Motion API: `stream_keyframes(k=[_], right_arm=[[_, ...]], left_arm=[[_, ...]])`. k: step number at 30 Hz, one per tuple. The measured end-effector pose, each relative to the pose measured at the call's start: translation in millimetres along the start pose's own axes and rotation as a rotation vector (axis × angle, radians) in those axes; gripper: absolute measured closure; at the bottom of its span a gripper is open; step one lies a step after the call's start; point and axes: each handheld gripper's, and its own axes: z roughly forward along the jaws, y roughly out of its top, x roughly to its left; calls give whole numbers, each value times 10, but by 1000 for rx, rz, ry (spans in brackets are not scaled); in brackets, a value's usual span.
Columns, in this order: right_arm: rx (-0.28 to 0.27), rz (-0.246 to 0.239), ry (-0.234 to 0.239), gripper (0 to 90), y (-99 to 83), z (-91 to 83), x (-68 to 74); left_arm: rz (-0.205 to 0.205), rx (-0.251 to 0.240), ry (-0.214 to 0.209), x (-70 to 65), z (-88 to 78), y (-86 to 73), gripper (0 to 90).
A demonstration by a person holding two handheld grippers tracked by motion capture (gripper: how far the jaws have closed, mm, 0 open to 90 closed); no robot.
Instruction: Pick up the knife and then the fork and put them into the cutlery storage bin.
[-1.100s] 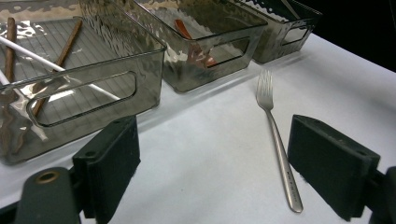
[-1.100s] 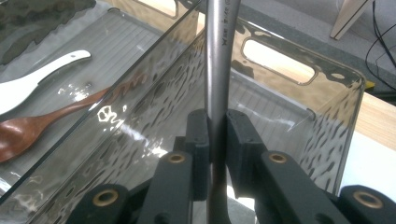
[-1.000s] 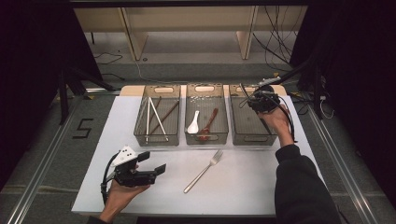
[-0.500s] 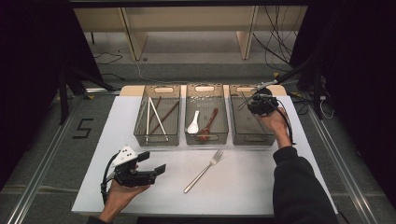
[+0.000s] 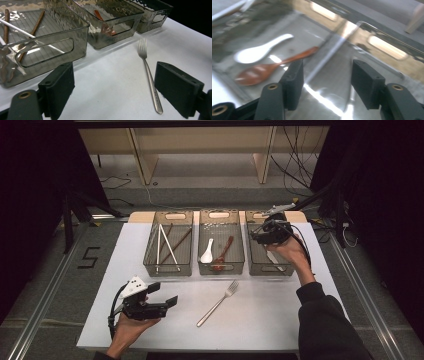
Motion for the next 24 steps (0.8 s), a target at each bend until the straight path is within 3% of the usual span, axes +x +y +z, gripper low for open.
stream_keyframes(k=[12, 18, 24], right_arm=[[23, -167, 189, 350, -1, -194, 535], [61, -256, 266, 327, -75, -158, 788], [83, -287, 322, 310, -149, -59, 976]], left_arm=[[6, -2, 7, 5, -4, 1, 159], [2, -4, 10, 11, -7, 2, 159], [0, -4, 10, 13, -9, 1, 158]])
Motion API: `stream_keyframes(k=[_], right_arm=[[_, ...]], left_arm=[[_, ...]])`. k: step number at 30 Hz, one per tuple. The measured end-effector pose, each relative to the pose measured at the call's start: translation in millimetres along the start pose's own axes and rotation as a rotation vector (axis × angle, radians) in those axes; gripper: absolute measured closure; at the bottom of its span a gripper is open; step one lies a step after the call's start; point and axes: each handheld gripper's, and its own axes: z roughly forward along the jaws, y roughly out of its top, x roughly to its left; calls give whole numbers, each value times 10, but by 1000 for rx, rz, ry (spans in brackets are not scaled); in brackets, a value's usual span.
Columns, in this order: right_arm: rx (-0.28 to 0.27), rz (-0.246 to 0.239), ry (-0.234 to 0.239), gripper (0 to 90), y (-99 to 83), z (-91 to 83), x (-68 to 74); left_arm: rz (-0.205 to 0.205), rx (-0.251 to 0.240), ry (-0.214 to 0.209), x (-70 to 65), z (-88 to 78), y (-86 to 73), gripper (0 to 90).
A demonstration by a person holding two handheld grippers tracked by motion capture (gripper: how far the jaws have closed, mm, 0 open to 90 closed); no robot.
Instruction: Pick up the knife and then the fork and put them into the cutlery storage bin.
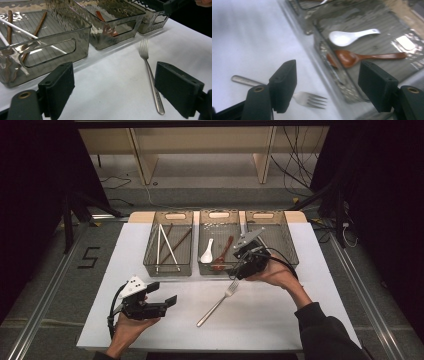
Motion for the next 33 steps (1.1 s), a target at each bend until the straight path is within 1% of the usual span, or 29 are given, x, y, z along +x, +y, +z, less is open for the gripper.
stream_keyframes(k=[6, 10, 14, 17, 20, 24, 29, 30, 33], right_arm=[[36, -60, 66, 296, -8, 137, 161], [73, -103, 90, 306, -3, 226, 256], [126, -138, 112, 308, -13, 340, 338], [146, -161, 135, 306, -20, 411, 394], [163, -174, 145, 294, -21, 462, 435], [180, -180, 160, 285, -32, 507, 462], [194, -202, 168, 284, -48, 568, 506], [205, -200, 169, 285, -47, 576, 517], [219, -216, 172, 285, -57, 616, 538]], left_arm=[[0, -1, -1, -1, -1, 0, 159], [-1, -4, -1, -1, -3, 1, 158], [-2, -5, -1, 4, -7, 1, 159], [-3, -6, -1, 4, -6, 1, 158], [2, -7, -3, 4, -11, 2, 158], [-3, -14, -4, 5, -16, 1, 158], [1, -15, -4, 5, -15, 2, 158], [0, -15, -4, 3, -15, 2, 158], [-1, -15, -4, 4, -15, 1, 158]])
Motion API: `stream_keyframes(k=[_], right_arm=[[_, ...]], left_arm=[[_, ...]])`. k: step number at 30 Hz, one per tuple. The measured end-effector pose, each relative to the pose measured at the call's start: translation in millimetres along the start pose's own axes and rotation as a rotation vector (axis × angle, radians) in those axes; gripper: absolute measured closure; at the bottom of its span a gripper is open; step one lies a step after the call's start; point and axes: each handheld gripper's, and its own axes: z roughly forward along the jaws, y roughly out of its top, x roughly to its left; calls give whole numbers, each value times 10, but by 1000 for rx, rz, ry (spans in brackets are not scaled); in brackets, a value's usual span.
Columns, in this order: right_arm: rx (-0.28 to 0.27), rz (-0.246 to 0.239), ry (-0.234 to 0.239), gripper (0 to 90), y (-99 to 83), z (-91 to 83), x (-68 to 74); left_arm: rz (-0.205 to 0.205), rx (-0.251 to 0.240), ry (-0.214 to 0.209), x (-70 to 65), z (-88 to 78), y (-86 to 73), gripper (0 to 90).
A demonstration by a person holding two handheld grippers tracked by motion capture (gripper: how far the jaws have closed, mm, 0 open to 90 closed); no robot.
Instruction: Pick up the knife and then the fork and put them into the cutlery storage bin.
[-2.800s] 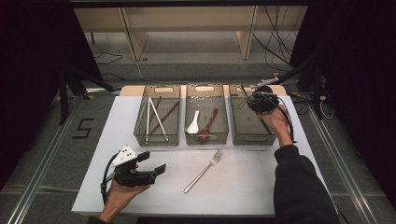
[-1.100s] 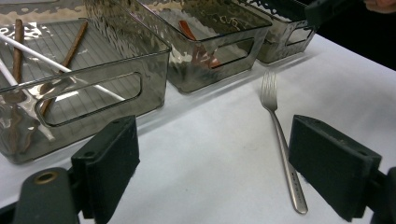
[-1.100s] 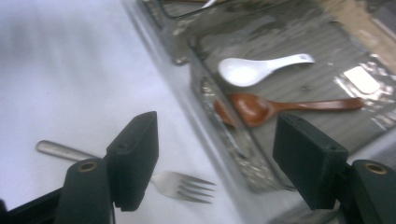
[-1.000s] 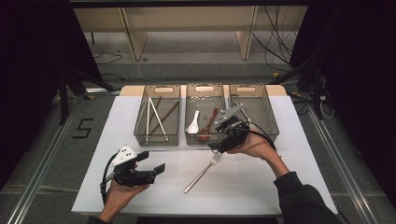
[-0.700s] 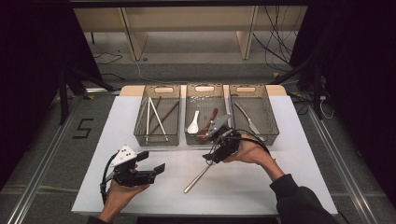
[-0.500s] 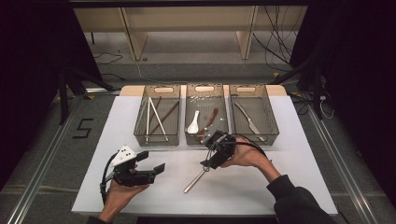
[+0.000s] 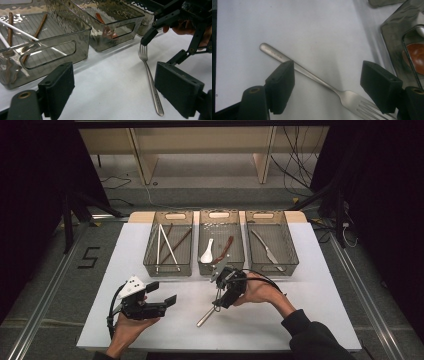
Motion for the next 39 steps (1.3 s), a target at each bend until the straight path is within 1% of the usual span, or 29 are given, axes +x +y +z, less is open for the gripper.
stream_keyframes(k=[2, 4, 6, 7, 11, 12, 16, 17, 19, 22, 24, 26, 27, 29, 30, 31, 33, 35, 37, 39], right_arm=[[5, -7, 4, 286, -1, 32, 14], [25, -22, 0, 287, 2, 51, 21], [36, -30, 7, 290, 2, 68, 27], [38, -34, -1, 291, 3, 78, 32], [58, -43, 0, 297, 6, 111, 51], [67, -53, -3, 297, 6, 118, 54], [83, -52, 0, 300, 2, 169, 79], [95, -66, -1, 302, 1, 181, 78], [107, -68, -2, 304, 3, 208, 87], [124, -93, 5, 317, 4, 252, 82], [139, -90, 4, 327, 8, 281, 93], [146, -104, 8, 338, 6, 309, 87], [161, -102, 14, 344, 7, 316, 88], [156, -102, 17, 362, 3, 336, 82], [158, -102, 18, 369, 2, 339, 78], [169, -90, 23, 377, 3, 338, 80], [170, -91, 26, 390, -4, 350, 70], [170, -90, 41, 423, -3, 348, 65], [173, -100, 48, 457, -2, 348, 64], [178, -93, 57, 470, -2, 344, 65]], left_arm=[[-1, -1, 0, 0, -1, 0, 158], [0, 0, 0, 0, -1, 0, 158], [1, 0, 0, -1, 0, 0, 158], [1, 0, 0, -1, 1, 0, 158], [3, 0, -1, 0, 1, 1, 158], [3, 1, -1, 0, 0, 1, 158], [3, 0, -1, 0, 0, 1, 158], [1, 0, -1, -3, 0, 0, 158], [1, 1, -1, -3, 0, 1, 158], [2, 1, -1, -2, 0, 0, 158], [2, 0, 0, -1, -1, 1, 158], [2, 0, -1, -1, -1, 0, 158], [2, 0, 0, -1, -2, 1, 158], [3, 1, -1, -2, -1, 1, 159], [3, 1, -1, -2, -1, 1, 158], [4, 1, -1, -2, 0, 1, 158], [6, 1, -1, -1, 1, 1, 159], [4, 2, -1, -3, 1, 1, 158], [6, 2, -2, -2, 1, 2, 158], [5, 2, -3, -3, 1, 1, 158]])
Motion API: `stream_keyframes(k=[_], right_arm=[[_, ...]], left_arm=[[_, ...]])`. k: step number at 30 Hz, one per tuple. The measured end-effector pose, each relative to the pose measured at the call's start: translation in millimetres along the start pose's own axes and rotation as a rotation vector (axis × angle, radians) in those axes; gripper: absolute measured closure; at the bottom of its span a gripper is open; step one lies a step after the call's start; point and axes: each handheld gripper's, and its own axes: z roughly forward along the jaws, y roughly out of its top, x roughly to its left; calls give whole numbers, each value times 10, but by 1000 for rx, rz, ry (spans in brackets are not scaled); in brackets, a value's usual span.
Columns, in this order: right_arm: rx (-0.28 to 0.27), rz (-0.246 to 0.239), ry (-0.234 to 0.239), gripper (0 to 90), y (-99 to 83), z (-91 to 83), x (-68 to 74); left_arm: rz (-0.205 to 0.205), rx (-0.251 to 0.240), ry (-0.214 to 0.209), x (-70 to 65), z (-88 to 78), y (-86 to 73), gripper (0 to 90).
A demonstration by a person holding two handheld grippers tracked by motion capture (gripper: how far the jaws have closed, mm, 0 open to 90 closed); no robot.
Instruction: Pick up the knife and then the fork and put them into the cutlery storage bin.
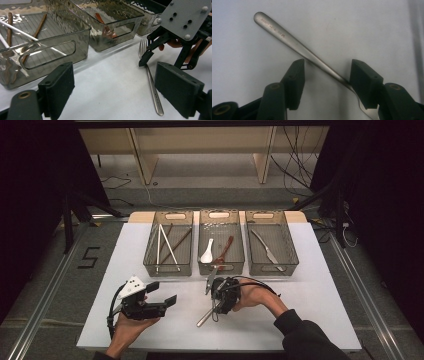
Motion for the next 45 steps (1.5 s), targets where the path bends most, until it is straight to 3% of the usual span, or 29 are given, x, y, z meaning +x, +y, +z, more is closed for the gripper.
stream_keyframes(k=[15, 28, 45], right_arm=[[74, -38, -3, 632, 6, -34, 94], [142, -86, 17, 839, 75, -37, 179], [137, -92, 0, 853, 66, -70, 173]], left_arm=[[1, 1, 1, -4, 4, 1, 159], [0, 1, 1, -5, 0, 1, 159], [1, 2, 2, -1, 2, 0, 159]])
